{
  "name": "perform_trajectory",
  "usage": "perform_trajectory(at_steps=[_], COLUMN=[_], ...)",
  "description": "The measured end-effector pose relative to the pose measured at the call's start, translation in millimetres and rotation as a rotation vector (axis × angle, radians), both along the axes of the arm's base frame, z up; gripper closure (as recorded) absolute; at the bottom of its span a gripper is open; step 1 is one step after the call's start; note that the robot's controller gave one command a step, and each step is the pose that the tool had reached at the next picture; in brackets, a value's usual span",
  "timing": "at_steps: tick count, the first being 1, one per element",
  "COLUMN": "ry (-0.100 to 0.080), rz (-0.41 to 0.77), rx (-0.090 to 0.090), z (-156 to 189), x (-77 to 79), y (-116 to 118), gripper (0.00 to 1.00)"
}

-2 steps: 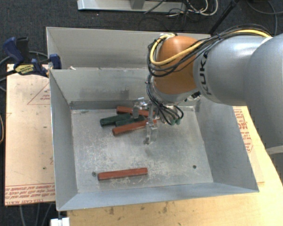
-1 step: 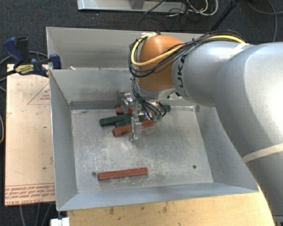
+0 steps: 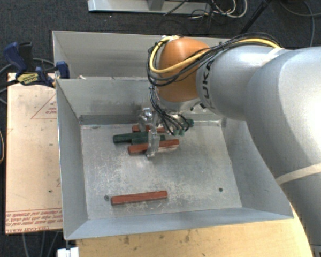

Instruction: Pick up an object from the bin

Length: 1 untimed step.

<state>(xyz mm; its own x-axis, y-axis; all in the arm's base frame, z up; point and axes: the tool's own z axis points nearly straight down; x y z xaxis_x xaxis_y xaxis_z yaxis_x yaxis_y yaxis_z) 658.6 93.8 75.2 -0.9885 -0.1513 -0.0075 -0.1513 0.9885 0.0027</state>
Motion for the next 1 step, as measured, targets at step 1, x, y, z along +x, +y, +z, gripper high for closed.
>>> perform_trajectory(at_steps=[1], ry=[-0.004], rz=[0.33], rx=[-0.003], z=[137.3], x=[-17.2], y=[31.8], gripper=[1.0])
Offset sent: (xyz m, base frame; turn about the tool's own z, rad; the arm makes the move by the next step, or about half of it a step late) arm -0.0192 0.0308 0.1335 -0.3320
